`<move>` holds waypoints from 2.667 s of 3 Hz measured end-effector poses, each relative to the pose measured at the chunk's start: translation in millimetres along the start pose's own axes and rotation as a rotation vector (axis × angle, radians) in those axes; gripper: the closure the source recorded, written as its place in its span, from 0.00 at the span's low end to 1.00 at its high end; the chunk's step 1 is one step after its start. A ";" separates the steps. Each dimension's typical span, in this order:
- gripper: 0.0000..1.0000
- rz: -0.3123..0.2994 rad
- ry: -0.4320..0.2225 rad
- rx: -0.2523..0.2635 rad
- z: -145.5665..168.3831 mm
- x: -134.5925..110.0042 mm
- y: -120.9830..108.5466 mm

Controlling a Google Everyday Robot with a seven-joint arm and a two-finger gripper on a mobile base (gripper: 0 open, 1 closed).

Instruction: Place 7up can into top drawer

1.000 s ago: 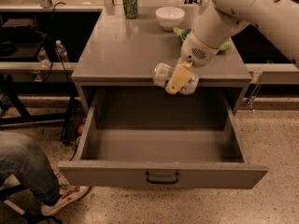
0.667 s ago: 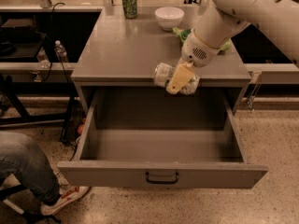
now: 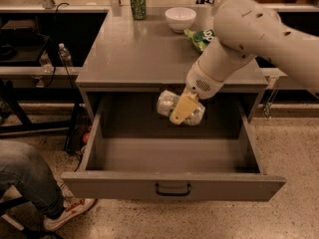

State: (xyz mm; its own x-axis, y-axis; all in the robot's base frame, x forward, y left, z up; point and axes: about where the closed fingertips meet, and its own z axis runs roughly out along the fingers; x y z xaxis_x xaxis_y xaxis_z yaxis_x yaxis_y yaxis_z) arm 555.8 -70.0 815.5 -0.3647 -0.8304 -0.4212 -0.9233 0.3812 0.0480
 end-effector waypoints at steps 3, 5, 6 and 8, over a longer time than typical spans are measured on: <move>1.00 0.207 0.052 0.091 103.0 31.7 5.5; 1.00 0.297 0.032 0.113 161.9 36.8 -4.4; 1.00 0.297 0.018 0.100 189.3 32.8 -7.2; 0.59 0.305 -0.037 0.059 213.0 23.6 -12.8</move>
Offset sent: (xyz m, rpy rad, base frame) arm -0.0060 0.0175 -0.1279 -0.0997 0.0328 -0.3032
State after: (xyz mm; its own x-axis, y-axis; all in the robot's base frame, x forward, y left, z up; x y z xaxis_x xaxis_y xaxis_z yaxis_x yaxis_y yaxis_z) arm 584.8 -7.9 612.0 -0.6179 -0.6591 -0.4286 -0.7631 0.6341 0.1251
